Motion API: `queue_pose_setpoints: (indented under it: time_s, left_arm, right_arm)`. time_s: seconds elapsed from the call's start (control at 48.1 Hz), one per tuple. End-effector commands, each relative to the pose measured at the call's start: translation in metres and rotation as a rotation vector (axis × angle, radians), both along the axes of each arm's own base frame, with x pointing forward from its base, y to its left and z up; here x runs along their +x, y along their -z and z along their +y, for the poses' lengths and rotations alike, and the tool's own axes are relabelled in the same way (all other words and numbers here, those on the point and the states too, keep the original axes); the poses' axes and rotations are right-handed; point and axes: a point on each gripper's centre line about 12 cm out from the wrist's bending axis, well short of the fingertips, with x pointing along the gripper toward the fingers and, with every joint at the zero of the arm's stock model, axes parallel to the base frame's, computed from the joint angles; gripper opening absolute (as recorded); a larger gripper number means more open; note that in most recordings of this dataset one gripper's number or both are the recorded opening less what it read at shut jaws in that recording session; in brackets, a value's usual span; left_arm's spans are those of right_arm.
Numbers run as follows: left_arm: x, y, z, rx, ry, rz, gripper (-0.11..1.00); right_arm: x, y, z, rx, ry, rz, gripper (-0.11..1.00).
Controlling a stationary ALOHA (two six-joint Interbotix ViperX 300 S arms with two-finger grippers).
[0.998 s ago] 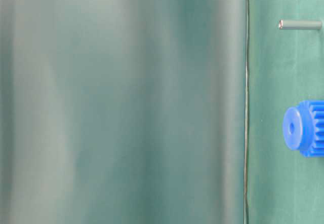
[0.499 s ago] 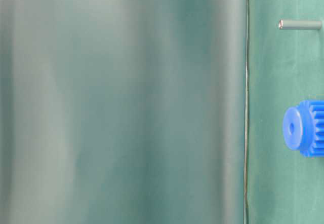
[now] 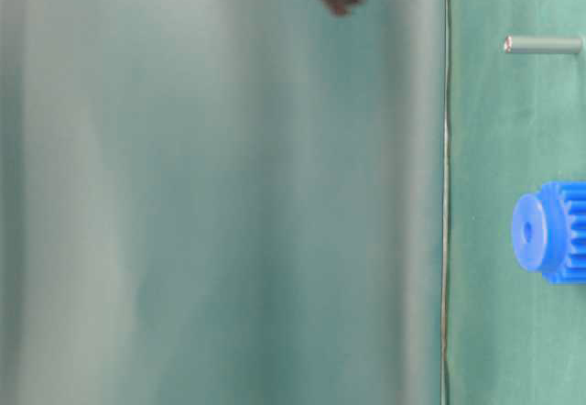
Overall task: Insert the shaft placed at a random location into the center hole of the small gear at another random location.
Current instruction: 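Lower the open right gripper over the grey metal shaft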
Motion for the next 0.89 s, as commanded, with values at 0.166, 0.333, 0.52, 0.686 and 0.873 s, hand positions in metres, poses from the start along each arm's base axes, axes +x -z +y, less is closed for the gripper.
queue_pose_setpoints:
  time_s: [0.166, 0.333, 0.52, 0.686, 0.873]
  left_arm:
    - [0.002, -0.008, 0.000, 0.001, 0.002, -0.014, 0.00]
    - [0.002, -0.007, 0.000, 0.002, 0.000, -0.006, 0.00]
    - [0.003, -0.005, 0.000, 0.002, 0.000, 0.003, 0.00]
    - [0.003, -0.004, 0.000, 0.002, 0.000, 0.008, 0.00]
    - [0.003, -0.004, 0.000, 0.002, 0.002, 0.008, 0.00]
  right_arm:
    - [0.023, 0.040, -0.011, 0.031, 0.055, 0.032, 0.78]
    - [0.031, 0.060, -0.013, 0.044, 0.065, 0.083, 0.78]
    - [0.034, 0.074, -0.018, 0.061, 0.093, 0.123, 0.78]
    - [0.034, 0.078, -0.019, 0.065, 0.099, 0.133, 0.77]
    - [0.035, 0.076, -0.019, 0.062, 0.101, 0.118, 0.73]
